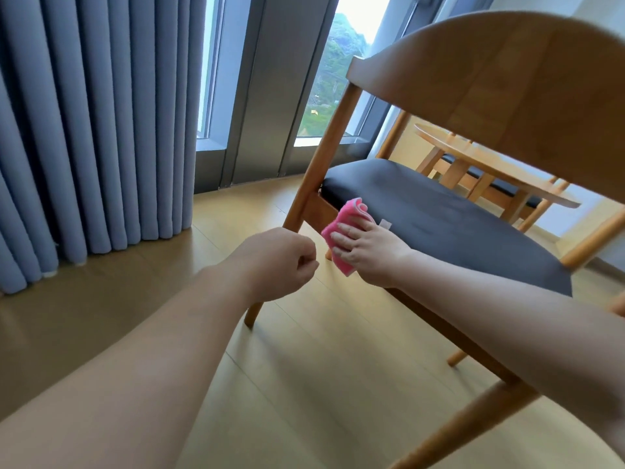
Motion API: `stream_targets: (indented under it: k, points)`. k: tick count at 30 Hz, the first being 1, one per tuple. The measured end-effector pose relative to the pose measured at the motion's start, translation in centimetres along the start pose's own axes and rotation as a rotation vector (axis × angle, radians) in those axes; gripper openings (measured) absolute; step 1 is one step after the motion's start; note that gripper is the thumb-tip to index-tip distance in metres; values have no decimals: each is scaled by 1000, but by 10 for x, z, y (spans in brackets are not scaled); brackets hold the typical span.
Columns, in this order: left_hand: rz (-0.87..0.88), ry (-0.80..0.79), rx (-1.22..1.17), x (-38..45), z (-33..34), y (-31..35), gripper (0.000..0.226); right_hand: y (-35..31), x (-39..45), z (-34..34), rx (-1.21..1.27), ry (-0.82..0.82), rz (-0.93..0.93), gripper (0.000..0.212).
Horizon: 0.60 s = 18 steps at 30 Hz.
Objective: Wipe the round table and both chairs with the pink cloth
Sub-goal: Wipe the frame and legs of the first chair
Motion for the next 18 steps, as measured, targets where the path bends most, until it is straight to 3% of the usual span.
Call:
stream_targets:
  k: [12,18]
  points:
    - [204,-48,49,22,41,53,24,-16,-159,66,5,-93,-196,56]
    - [273,-53,-6,33,55,77,20,-19,-232,78,51,-138,-184,60]
Point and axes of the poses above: each hand's wrist, its own x-axis towards the middle knuckle, its own z-axis out of the palm, y = z × x, the point moved 8 cm from there along x, towards the middle knuckle, and after that the axes turned 3 degrees about x, right-handed, at the moved point
